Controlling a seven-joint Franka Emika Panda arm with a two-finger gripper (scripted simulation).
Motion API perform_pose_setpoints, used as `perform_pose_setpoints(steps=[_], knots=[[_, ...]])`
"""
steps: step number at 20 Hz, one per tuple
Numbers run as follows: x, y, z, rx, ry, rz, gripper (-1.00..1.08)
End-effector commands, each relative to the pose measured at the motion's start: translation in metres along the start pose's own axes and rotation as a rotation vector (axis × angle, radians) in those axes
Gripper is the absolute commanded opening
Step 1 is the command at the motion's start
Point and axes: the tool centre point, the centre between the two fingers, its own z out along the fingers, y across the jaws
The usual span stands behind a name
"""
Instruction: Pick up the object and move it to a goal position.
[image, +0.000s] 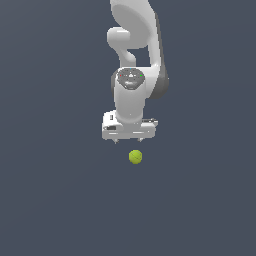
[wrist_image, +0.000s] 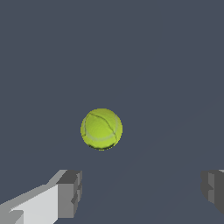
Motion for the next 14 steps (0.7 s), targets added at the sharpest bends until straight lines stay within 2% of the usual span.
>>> perform_pose_setpoints(steps=[1, 4, 9, 14], knots=[[0.0, 0.0, 0.0, 0.0, 0.0, 0.0, 1.0], [0.002, -0.007, -0.001, 0.002, 0.006, -0.011, 1.0], [0.012, -0.035, -0.007, 0.012, 0.03, -0.059, 1.0], [0.012, -0.037, -0.008, 0.012, 0.031, -0.06, 1.0]])
